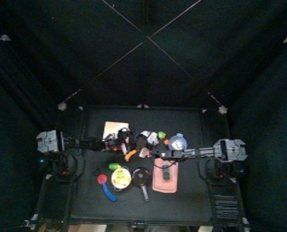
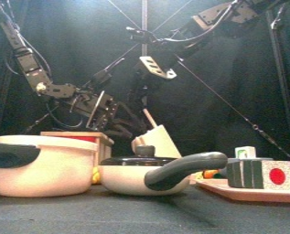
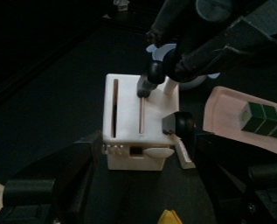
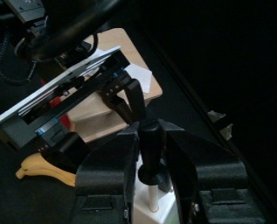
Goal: Pull out knife sharpener
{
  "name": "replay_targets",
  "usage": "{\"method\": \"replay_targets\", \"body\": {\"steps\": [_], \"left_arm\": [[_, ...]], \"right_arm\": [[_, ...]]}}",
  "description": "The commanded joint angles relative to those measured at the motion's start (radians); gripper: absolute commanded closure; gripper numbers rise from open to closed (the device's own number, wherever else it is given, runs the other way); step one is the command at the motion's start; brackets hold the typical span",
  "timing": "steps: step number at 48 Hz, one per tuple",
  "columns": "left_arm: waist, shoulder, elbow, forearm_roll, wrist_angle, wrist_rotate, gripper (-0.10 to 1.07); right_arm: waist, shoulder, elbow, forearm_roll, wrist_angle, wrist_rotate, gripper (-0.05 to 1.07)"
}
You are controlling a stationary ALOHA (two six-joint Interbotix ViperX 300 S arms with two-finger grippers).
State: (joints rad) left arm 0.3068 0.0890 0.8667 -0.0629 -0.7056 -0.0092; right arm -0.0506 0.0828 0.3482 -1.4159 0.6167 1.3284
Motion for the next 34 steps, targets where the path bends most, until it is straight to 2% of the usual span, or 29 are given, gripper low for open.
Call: {"method": "replay_targets", "body": {"steps": [1,12,26,34], "left_arm": [[-0.006,0.005,-0.028,-0.008,-0.003,0.011,-0.05],[-0.017,0.02,-0.041,-0.025,-0.003,0.025,-0.04],[-0.023,0.021,-0.04,-0.034,-0.003,0.028,0.17],[-0.023,0.025,-0.041,-0.034,-0.003,0.028,0.19]], "right_arm": [[-0.006,-0.026,-0.008,0.002,0.002,0.003,0.39],[-0.006,-0.025,-0.009,0.002,0.002,0.003,0.39],[-0.006,-0.025,-0.005,0.009,0.002,0.003,0.39],[0.0,-0.025,-0.011,0.009,0.002,0.0,0.39]]}}
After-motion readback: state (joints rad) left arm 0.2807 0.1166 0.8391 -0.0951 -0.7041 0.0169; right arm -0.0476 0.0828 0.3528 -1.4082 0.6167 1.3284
